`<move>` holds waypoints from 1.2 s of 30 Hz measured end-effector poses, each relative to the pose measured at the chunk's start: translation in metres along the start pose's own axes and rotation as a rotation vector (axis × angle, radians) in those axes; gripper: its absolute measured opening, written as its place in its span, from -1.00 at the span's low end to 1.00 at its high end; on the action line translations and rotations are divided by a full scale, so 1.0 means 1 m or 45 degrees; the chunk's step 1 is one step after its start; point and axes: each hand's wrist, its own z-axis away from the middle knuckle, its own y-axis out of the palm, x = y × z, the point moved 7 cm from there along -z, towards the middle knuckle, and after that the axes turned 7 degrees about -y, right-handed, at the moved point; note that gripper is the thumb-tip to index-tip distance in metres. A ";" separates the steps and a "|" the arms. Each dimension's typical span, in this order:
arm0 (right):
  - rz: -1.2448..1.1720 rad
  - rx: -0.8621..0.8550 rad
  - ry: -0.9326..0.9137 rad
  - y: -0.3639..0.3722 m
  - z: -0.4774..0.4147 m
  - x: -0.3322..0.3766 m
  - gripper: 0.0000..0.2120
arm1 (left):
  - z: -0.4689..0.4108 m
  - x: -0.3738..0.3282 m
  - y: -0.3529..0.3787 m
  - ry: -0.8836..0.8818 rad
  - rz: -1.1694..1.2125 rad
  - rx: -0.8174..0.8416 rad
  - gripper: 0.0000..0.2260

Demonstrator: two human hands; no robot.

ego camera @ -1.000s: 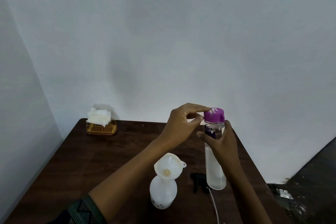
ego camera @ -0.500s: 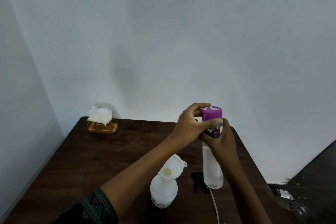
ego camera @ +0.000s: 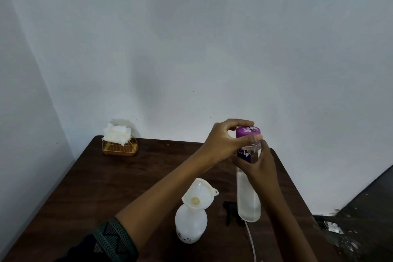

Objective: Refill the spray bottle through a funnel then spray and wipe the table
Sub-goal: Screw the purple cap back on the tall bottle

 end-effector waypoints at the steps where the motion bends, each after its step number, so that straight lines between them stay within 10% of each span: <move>1: -0.001 -0.003 -0.004 0.001 0.000 0.000 -0.48 | -0.002 0.000 -0.001 0.026 -0.094 -0.050 -0.67; 25: 0.004 -0.008 0.005 -0.006 -0.004 -0.011 -0.48 | -0.005 -0.005 0.003 -0.049 -0.160 0.246 -0.71; 36: -0.012 0.005 -0.019 -0.024 -0.009 -0.020 -0.52 | -0.003 -0.019 0.025 0.081 -0.599 -0.163 -0.68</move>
